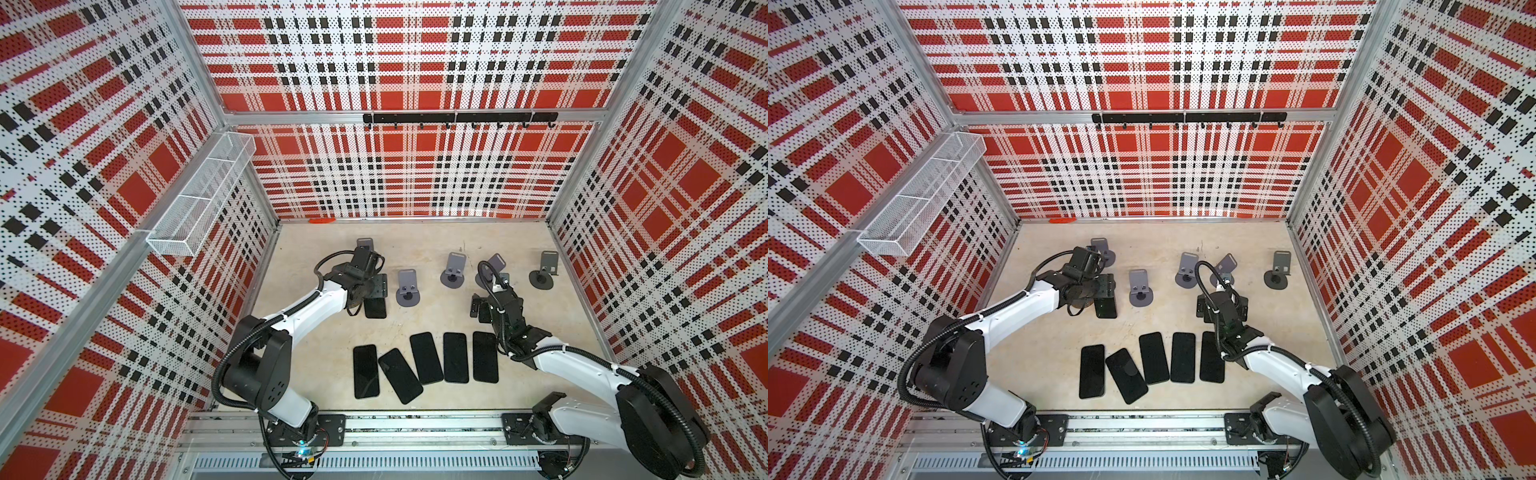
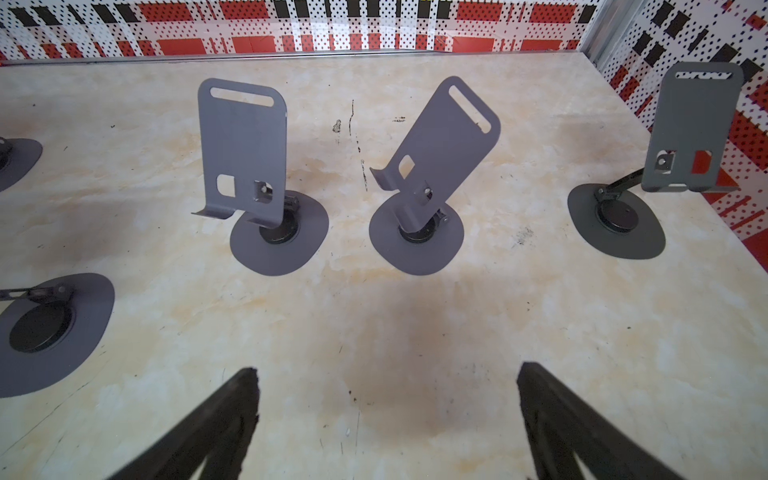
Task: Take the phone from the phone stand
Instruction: 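Carry the purple-edged phone with the left gripper toward the table front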
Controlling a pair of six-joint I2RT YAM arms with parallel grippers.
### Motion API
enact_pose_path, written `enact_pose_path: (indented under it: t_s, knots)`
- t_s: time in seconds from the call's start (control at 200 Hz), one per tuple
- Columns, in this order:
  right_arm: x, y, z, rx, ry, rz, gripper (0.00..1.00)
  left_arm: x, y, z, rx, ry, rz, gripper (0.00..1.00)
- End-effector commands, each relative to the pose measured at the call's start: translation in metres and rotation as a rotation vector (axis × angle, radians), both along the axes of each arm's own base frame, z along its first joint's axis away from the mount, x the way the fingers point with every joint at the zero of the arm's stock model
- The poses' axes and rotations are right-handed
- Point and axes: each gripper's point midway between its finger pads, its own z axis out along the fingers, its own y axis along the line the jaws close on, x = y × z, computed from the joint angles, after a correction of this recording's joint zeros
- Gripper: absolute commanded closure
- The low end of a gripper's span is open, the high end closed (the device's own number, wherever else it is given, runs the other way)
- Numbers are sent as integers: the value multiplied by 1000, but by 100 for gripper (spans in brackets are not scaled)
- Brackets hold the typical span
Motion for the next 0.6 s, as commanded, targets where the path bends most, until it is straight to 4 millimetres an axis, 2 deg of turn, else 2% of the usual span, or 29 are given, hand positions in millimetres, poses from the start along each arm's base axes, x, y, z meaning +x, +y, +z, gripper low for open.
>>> enact_pose_path:
  t_s: [0.0,0.145,0.276,0.596]
  knots:
    - [3,0,11,16,-25,-8,0,2,-13,-8,-25,-2,-13,41]
    - [3,0,9,11,-20,-12,0,1,-12,-23,2,27,-7,41]
    - [3,0,9,10,-19,-11,0,2,-8,-28,29,28,11,42]
    - [4,-2,8,1,-16,-18,0,-4,-14,-52,67,73,-6,42]
